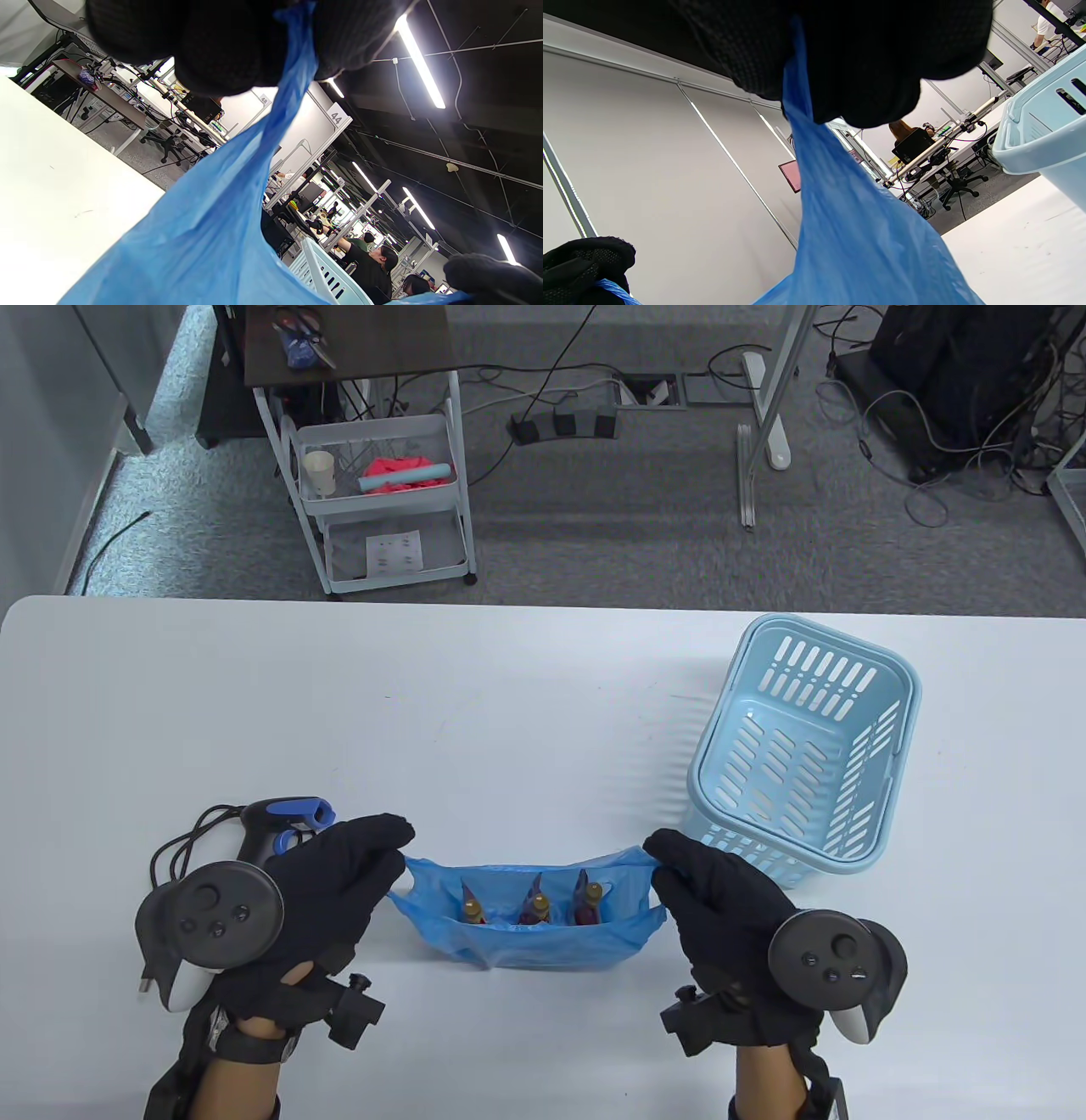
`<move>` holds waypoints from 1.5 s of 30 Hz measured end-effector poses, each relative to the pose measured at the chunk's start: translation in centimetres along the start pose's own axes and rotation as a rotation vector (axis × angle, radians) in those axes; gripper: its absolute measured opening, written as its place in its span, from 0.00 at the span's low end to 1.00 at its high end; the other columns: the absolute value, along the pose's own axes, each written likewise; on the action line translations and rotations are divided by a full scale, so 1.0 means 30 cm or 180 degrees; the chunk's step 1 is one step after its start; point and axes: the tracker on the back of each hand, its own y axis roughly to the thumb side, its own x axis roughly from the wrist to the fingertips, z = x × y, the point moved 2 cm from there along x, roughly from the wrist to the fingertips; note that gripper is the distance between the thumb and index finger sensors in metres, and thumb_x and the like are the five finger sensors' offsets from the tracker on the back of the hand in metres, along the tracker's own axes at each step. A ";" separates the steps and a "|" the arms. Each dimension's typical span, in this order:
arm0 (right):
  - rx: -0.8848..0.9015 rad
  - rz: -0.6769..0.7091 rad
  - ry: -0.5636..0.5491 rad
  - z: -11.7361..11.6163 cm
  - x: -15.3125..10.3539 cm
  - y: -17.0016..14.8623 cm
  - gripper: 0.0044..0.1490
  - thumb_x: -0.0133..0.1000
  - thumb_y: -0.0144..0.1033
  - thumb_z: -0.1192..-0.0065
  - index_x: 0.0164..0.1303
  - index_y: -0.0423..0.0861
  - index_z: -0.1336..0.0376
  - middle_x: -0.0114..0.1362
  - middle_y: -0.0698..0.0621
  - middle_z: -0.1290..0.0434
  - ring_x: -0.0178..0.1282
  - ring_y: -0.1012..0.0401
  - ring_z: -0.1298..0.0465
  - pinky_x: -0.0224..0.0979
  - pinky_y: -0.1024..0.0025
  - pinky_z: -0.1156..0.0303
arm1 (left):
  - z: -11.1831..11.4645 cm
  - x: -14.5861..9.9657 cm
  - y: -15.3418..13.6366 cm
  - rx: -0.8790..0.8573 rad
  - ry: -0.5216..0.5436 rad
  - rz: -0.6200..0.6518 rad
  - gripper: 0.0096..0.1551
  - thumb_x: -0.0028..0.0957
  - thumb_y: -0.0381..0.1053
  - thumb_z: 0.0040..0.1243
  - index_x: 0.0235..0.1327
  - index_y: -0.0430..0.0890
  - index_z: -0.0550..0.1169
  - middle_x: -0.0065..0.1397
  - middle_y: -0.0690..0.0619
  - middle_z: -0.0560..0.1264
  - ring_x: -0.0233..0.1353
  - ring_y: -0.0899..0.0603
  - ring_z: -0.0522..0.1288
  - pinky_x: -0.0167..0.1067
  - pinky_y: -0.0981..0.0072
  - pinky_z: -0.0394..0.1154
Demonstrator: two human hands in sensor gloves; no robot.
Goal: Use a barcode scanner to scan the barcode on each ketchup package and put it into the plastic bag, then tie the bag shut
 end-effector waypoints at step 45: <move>0.0042 -0.0035 0.0014 0.000 -0.001 -0.014 0.26 0.59 0.36 0.35 0.68 0.43 0.33 0.58 0.44 0.22 0.57 0.44 0.22 0.62 0.47 0.28 | 0.215 0.055 -0.194 -0.0655 -0.0776 0.0036 0.23 0.50 0.56 0.65 0.57 0.54 0.83 0.52 0.58 0.80 0.57 0.43 0.81 0.68 0.40 0.72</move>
